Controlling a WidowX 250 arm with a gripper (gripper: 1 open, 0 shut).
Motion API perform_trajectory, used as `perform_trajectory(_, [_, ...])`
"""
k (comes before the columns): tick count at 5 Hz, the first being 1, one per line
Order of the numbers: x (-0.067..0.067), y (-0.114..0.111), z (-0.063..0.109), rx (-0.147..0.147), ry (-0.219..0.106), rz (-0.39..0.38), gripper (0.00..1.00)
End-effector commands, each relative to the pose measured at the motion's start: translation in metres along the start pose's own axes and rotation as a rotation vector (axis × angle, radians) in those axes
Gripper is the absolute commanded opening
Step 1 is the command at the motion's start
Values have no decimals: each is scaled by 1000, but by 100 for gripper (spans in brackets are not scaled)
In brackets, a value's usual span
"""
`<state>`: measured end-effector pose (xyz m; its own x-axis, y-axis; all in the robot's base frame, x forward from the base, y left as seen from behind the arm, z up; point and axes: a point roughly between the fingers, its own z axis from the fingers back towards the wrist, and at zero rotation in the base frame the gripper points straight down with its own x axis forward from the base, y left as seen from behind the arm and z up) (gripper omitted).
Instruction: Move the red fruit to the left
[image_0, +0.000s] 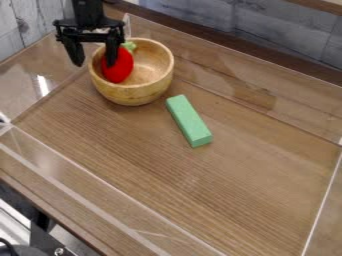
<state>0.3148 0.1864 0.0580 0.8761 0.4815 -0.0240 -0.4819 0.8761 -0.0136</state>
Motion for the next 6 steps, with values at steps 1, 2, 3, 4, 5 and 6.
perform_trajectory(1, [9,0,27,-7,-63,24,100])
perform_trajectory(2, [8,-3,32,-18,-56,26,100])
perform_trajectory(3, [7,-7,36,-27,-51,26,100])
perform_trajectory(4, [6,-10,40,-34,-46,28,100])
perform_trajectory(5, [4,-14,44,-43,-42,26,100])
perform_trajectory(6, [3,-17,48,-52,-38,25,100])
